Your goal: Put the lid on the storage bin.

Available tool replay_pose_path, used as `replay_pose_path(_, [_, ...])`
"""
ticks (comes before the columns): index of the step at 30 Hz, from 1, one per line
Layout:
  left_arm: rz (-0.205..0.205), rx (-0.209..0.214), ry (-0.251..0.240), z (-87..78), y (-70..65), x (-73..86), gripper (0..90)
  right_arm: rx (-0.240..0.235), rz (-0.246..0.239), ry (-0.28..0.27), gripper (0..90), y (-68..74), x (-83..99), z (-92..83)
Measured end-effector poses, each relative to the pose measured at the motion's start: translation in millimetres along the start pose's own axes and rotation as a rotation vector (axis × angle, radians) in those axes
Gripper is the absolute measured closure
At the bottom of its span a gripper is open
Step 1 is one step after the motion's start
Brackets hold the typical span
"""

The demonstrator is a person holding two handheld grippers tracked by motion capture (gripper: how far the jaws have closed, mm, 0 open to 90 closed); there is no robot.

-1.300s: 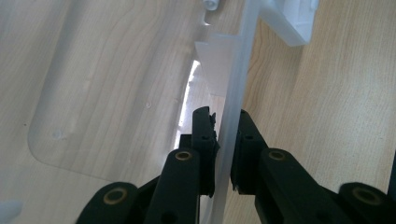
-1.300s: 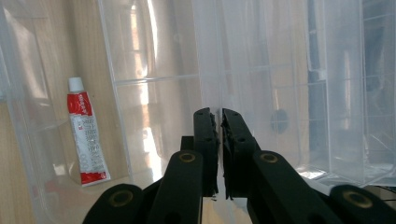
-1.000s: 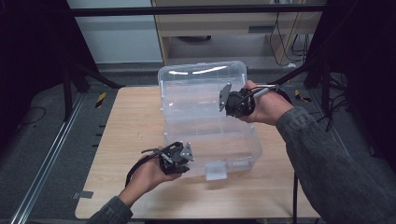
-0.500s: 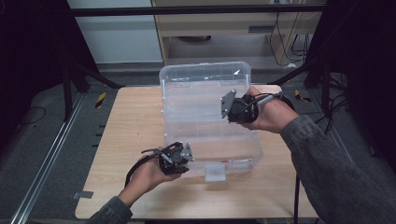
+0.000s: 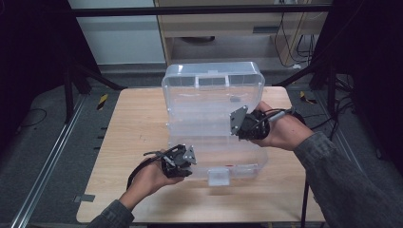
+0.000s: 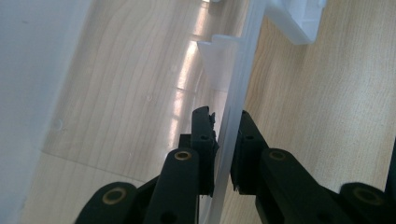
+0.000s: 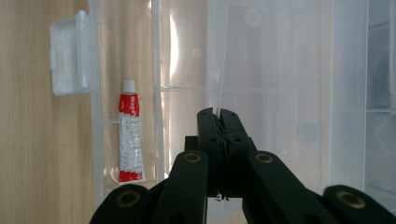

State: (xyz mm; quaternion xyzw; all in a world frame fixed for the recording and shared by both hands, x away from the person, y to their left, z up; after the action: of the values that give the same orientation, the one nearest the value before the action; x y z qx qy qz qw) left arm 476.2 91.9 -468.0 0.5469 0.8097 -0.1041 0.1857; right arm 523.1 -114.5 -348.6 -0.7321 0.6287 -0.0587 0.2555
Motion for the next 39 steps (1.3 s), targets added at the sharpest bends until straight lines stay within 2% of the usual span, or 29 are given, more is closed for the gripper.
replay_pose_path(3, [0.005,0.004,0.000,-0.1,0.2,0.2,81.2,-0.004,-0.001,0.013,88.1,5.0,2.0,0.1])
replay_pose_path(4, [0.080,-0.001,0.002,-0.4,5.6,-2.1,81.3,-0.009,0.004,0.008,88.1,6.4,2.0,0.7])
replay_pose_path(10, [0.086,0.002,-0.001,-0.8,6.6,-1.6,81.2,-0.012,0.004,0.017,87.7,7.8,2.5,0.7])
replay_pose_path(16, [0.075,0.007,-0.005,-2.0,10.8,2.2,80.3,-0.016,0.005,0.009,87.7,9.6,-0.8,1.0])
replay_pose_path(21, [0.092,0.000,-0.017,-2.3,10.6,3.6,80.0,-0.016,0.011,0.003,87.2,8.6,0.4,0.5])
replay_pose_path(27, [0.084,0.003,-0.028,-2.3,10.7,4.5,79.6,-0.006,0.006,-0.002,87.4,13.0,1.4,0.5])
replay_pose_path(31, [0.085,0.000,-0.025,-2.6,10.7,4.9,79.5,-0.023,0.021,-0.017,87.5,16.5,4.7,0.5])
replay_pose_path(35, [0.077,-0.001,-0.033,-2.7,10.4,5.4,79.1,-0.025,0.016,-0.020,87.1,18.7,4.7,1.5])
replay_pose_path(39, [0.060,-0.003,-0.062,-5.3,10.4,6.3,77.6,-0.030,0.017,-0.022,86.8,17.8,4.8,1.5])
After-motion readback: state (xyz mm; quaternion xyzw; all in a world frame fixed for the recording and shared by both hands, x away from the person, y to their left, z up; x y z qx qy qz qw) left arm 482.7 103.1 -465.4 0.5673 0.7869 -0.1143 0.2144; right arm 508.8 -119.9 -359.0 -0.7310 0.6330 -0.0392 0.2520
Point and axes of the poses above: each handheld gripper's, and its own axes: z roughly forward along the jaws, x roughly out of its underside, y roughly to its left, the point moved 6 cm from there along z, roughly forward along the jaws, and after that the axes turned 6 degrees about -z, right-handed, at the moved point
